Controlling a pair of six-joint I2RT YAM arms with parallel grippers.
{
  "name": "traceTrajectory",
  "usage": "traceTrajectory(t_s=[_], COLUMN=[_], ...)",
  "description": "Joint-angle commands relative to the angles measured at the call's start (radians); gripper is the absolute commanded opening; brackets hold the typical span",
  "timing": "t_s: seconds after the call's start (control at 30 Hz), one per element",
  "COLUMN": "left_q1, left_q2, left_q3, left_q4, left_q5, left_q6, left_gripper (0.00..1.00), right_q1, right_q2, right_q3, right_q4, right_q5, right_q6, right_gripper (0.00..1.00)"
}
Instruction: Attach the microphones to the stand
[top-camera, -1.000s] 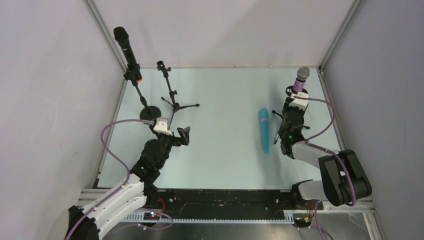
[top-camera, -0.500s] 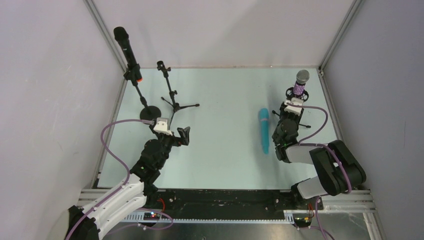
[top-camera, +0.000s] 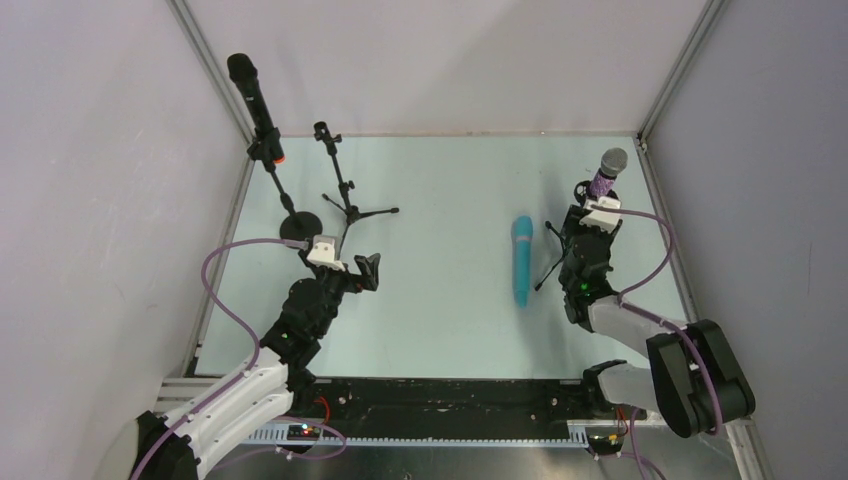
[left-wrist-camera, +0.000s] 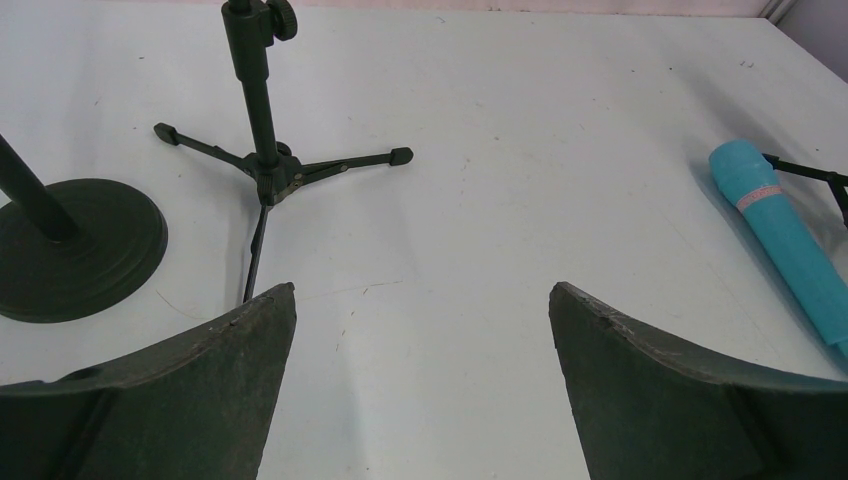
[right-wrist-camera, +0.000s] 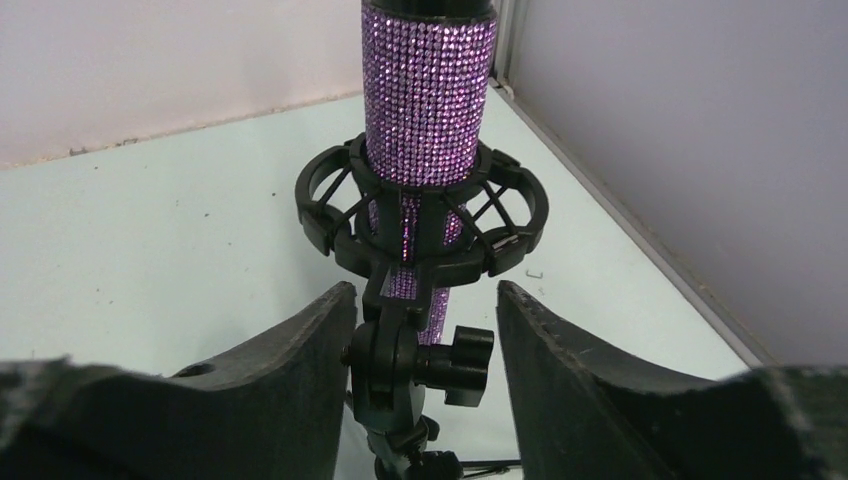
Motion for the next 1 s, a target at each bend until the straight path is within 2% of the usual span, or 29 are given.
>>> traceTrajectory(t_s=[0.0, 0.1, 0.33, 0.4, 0.43, 0.77, 0.97], left_q1=[0.007, 0.006, 0.006, 0.006, 0.006, 0.005, 0.007], left_q2=[-0.005, -0.007, -0.006, -0.005, -0.005, 0.021, 0.040], left_q3=[-0.002, -0.002, -0.002, -0.001, 0.000, 0.016, 0.034], left_q4=[0.024, 0.024, 0.025, 0.024, 0.025, 0.024, 0.011], left_q5=[0.001, 0.001, 0.002, 0.003, 0.003, 0.008, -0.003], left_q6=[-0.002, -0.002, -0.002, -0.002, -0.002, 0.001, 0.001], left_gripper=[1.00, 1.00, 0.99, 0.99, 0.98, 0.98, 0.98], right_q1=[-0.013, -0.014, -0.016, -0.016, -0.019, -0.053, -0.048], right_q2=[-0.047, -0.074, -0.162, -0.201, -0.216, -0.556, -0.690], right_q3=[0.006, 0.005, 0.006, 0.006, 0.004, 0.004, 0.011], right_q4=[-0.089, -0.119, -0.226, -0.268, -0.301, -0.672, -0.896], right_q5=[-0.041, -0.044, -0.073, -0.092, -0.118, -0.282, -0.357], right_q6=[0.069, 0.077, 0.114, 0.127, 0.139, 0.294, 0.414], right_gripper=[0.62, 0.72, 0.85, 0.91, 0.97, 1.00, 1.00])
